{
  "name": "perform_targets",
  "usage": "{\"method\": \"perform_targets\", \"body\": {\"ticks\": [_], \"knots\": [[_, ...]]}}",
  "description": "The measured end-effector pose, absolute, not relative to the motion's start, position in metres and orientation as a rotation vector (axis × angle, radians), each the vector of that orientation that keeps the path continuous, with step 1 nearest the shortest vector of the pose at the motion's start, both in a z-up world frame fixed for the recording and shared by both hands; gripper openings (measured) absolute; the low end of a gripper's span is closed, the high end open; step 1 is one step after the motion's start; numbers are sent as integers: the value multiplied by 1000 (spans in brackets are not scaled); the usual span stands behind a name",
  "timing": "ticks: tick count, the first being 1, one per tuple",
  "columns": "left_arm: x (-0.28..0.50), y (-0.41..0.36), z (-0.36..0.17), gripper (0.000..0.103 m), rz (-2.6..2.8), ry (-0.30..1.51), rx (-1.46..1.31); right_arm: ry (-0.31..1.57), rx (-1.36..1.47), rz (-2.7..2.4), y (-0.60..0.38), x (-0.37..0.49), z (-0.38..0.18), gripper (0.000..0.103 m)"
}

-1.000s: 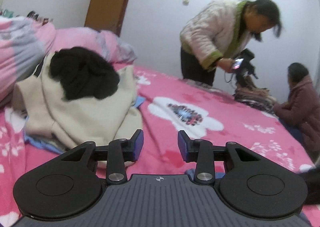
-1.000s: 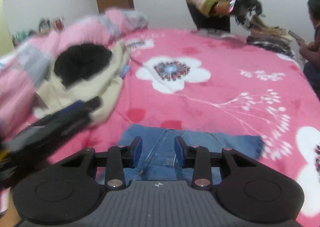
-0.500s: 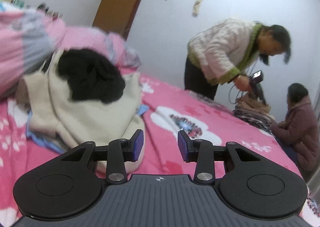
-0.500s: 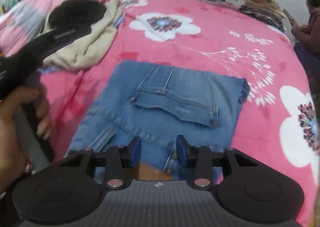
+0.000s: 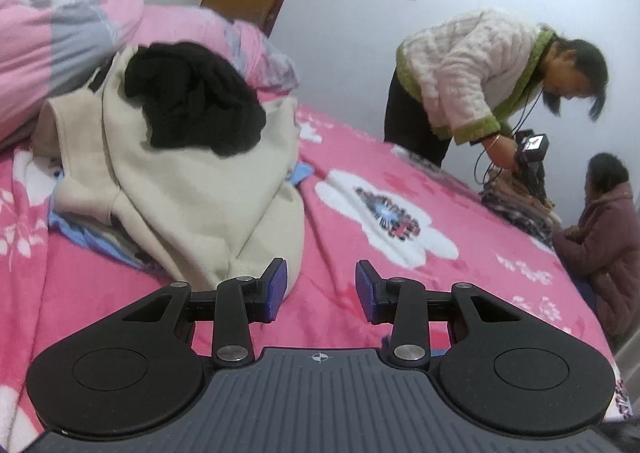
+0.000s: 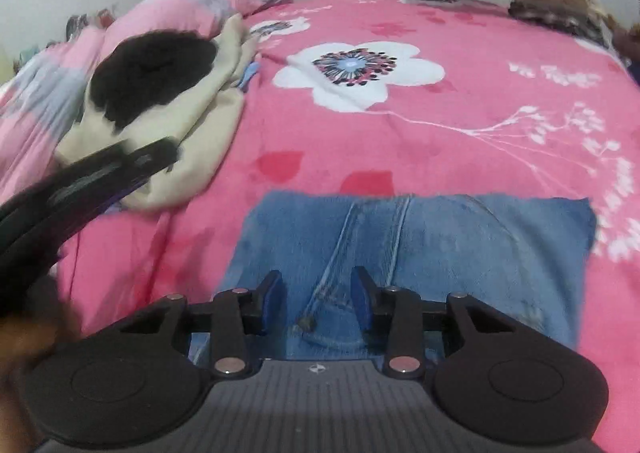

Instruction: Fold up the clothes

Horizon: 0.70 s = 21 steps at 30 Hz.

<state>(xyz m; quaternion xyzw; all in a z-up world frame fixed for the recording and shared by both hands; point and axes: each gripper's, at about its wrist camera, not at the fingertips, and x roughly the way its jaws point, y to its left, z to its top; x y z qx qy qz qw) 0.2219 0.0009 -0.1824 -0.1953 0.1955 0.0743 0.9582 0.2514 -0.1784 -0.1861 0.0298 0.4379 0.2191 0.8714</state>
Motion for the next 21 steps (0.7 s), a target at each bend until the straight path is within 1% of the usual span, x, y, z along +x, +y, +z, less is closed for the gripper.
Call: {"method": "perform_targets", "body": {"ticks": [3,7,14,15,19,21], "knots": [[219,-1,-180,38,148,402,-387,954,33,488,-185,224,-183,40],[215,-3,-177,38,144,396,-369,927,-22,473,-189,185,-180,39],[219,-1,-181,38,133,432,-402,1050,137,488,-211,191,-155,39],[218,2,-180,38,131,419,-422,1037,163,489,-216,194,-148,39],[205,15,-175,38,135,307,-531,826,149,422,-219,230,-114,39],[212,16,-180,38,157,350,-524,849,155,396,-219,264,-126,39]]}}
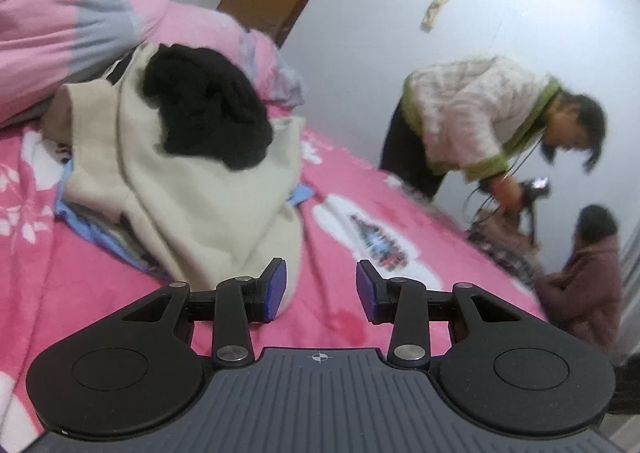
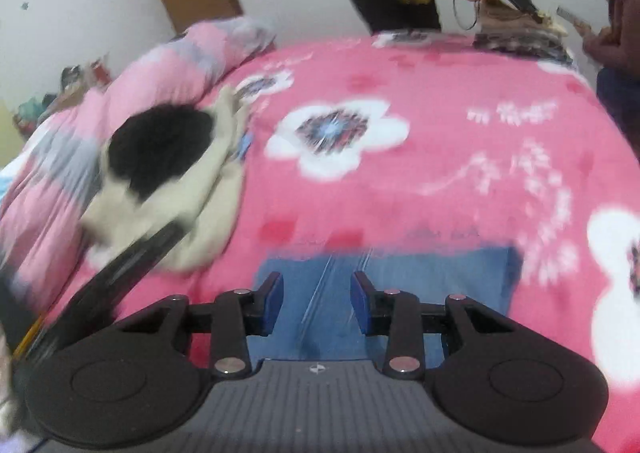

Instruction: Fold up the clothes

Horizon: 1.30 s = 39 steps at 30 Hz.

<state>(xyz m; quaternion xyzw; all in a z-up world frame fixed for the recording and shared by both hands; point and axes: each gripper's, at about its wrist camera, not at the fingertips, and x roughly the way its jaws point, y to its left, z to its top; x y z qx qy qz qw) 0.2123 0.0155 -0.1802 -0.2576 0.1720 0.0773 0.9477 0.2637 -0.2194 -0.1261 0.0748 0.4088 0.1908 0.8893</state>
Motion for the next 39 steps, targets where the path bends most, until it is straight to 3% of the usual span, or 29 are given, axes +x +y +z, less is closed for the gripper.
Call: {"method": "perform_targets", "body": {"ticks": [2,5,16,20,24,28,30,33,39], "knots": [[222,16,-187,38,161,413,-540,1016,154,355,-220,293,-175,38],[225,16,-190,38,165,438,-542,939,71,381,-219,275,-194,38],[219,13,-183,39,130,449,-508,930,-75,386,-230,180,-166,41],[221,15,-184,39,124,458,-534,939,4,409,-239,178,-135,42],[224,9,-185,39,96,473,-515,796,43,399,-237,215,-109,48],[229,4,-190,39,85,486,-493,1095,245,466,-231,305,-181,52],[235,2,-197,40,102,521,-474,1120,271,526,-233,318,-201,53],[248,4,-207,40,121,595,-495,1102,319,526,-246,313,-202,40],[232,8,-201,40,117,575,-502,930,295,455,-244,266,-203,40]]}}
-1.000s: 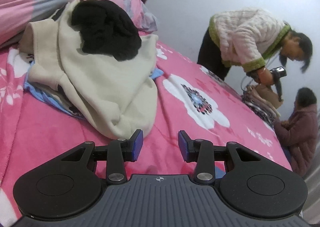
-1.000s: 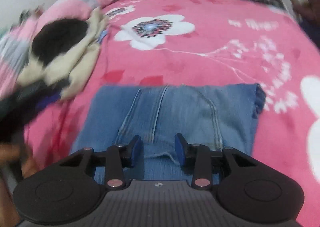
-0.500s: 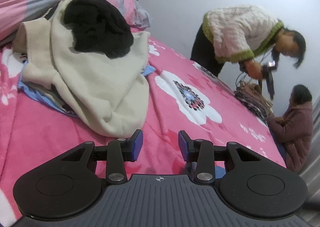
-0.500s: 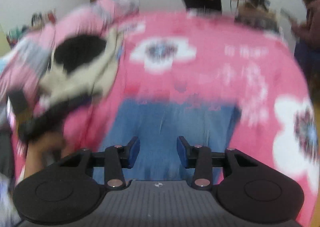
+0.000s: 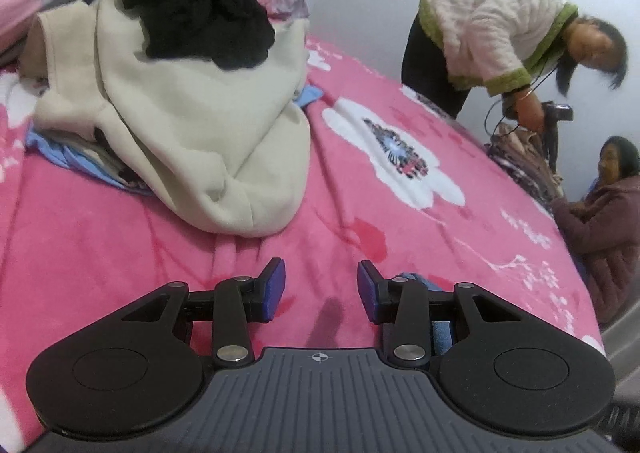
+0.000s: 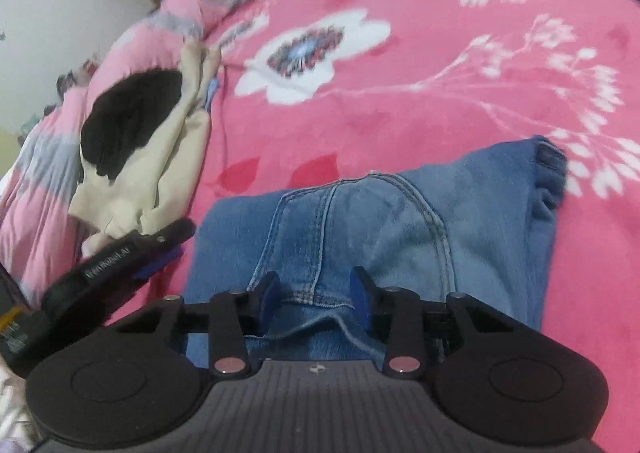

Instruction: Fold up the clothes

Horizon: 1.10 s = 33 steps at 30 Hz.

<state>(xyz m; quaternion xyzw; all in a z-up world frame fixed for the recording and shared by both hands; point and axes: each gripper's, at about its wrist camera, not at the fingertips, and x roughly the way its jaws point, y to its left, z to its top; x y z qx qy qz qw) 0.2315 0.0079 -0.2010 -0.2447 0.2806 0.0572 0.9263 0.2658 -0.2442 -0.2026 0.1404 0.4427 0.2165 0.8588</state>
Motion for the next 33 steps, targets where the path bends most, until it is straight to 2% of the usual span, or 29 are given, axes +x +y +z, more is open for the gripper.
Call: {"method": "perform_targets", "body": {"ticks": [6,9,12,14,17,19,21,23,25,27,30,33], "knots": [[209,22,-186,39,126,458,-585,857,72,349,-228,193,-175,43],[203,25,-179,37,131,406,-596,750,-62,302,-216,168,-145,43],[205,21,-175,34,83,387,-573,613,-31,338,-211,171,-111,43],[211,14,-176,32,41,389,-549,605,14,339,-208,200,-99,46],[224,-3,-186,29,-24,404,-457,709,129,312,-211,265,-124,54],[237,-17,-193,27,-50,464,-386,944,226,237,-217,308,-182,55],[240,-25,-195,27,-70,473,-341,897,213,249,-220,303,-209,55],[241,-32,-196,27,-93,480,-299,874,179,242,-218,290,-205,54],[235,-37,-191,19,-142,466,-274,874,176,232,-220,282,-201,55],[221,-42,-180,16,-220,415,-255,872,187,218,-223,268,-197,55],[207,-51,-166,16,-309,362,-226,844,197,200,-227,237,-192,55],[212,-55,-168,16,-299,409,-222,823,127,182,-223,196,-185,55]]}}
